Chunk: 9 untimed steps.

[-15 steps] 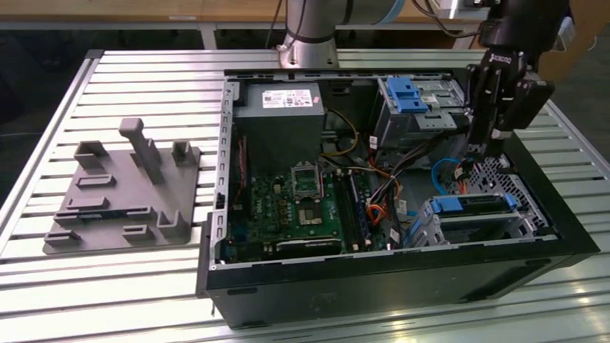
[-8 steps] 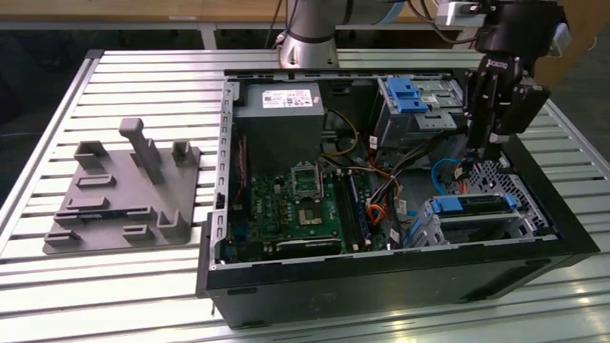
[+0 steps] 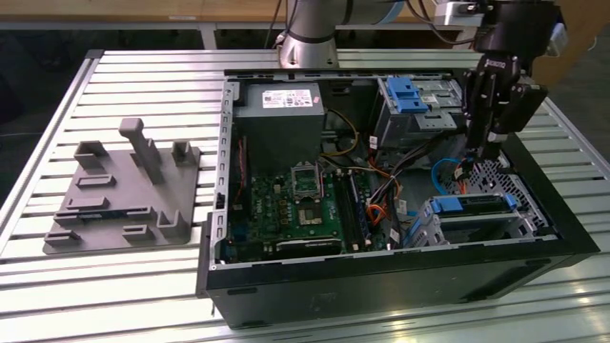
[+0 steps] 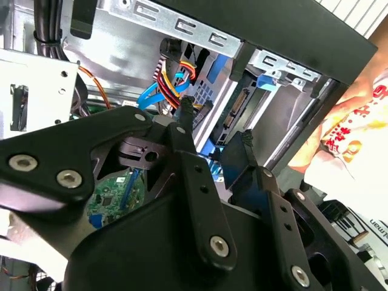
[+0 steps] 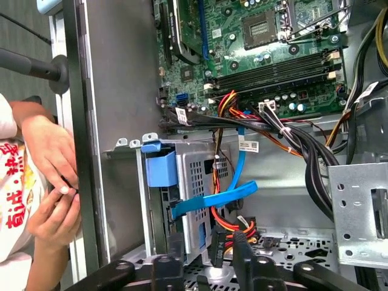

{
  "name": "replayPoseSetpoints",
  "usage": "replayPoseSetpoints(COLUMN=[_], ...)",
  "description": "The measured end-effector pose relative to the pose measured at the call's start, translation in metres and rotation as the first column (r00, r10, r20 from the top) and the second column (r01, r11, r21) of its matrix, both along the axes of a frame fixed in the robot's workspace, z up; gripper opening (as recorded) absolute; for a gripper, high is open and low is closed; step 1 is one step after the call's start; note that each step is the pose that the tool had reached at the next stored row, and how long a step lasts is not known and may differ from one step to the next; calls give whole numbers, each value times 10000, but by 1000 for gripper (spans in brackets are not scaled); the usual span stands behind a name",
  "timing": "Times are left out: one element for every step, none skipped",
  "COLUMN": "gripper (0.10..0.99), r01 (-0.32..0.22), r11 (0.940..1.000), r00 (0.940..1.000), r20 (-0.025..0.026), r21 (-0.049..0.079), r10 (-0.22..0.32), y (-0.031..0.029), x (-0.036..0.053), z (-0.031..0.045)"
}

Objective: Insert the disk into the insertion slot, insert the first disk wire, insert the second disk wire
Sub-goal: 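Insert the first disk wire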

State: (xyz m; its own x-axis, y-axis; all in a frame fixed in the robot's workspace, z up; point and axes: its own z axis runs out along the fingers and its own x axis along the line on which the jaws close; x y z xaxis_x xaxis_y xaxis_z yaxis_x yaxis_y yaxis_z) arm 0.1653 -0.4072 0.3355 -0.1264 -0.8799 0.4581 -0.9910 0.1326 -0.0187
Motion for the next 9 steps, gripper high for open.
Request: replayPoseSetpoints(gripper=[451, 451, 376, 376, 376, 376, 376, 376, 376], r01=[0, 1, 1, 0, -1, -1, -1, 1, 1], r11=[10000, 10000, 10000, 10000, 10000, 10000, 10000, 10000, 10000], r00=[10000, 10000, 10000, 10000, 10000, 10000, 10000, 10000, 10000], r20=[0, 0, 0, 0, -1, 0, 0, 0, 0], r21=[0, 1, 0, -1, 1, 1, 1, 1, 2], r10=[0, -1, -1, 0, 1, 1, 1, -1, -1], y=[3, 5, 6, 7, 7, 7, 7, 7, 7], x=[0, 0, 1, 1, 5, 9, 11, 12, 12], z=[-5, -11, -13, -15, -18, -20, -22, -26, -30])
